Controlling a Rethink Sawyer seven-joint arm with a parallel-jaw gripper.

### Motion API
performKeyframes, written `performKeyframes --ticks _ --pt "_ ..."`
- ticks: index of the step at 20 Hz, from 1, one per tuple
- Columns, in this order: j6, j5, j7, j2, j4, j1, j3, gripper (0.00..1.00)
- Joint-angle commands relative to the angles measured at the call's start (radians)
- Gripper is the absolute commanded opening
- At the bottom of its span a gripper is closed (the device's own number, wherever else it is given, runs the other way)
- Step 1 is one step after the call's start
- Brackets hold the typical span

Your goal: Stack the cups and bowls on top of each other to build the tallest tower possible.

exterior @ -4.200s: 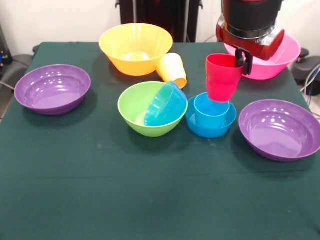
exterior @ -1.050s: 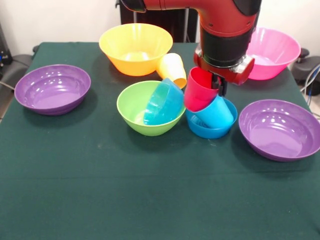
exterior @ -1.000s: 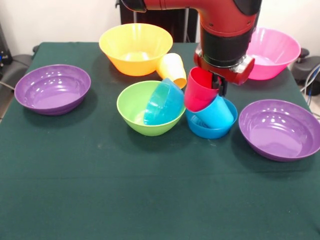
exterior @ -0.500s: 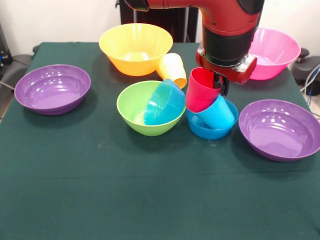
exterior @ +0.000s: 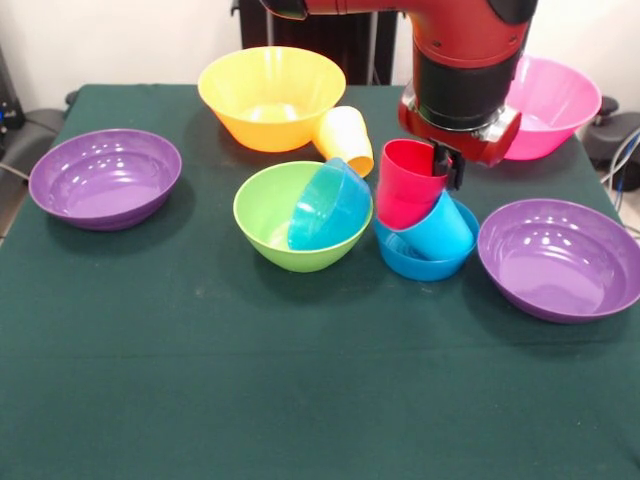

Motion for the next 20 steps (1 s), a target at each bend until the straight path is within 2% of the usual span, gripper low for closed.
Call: performKeyframes --ticks 1,20 --pt "0.024 -0.014 -0.081 -0.008 0.005 0.037 0.089 0.00" --pt "0.013 -0.001 -0.050 -0.020 0.037 0.046 0.073 0.00"
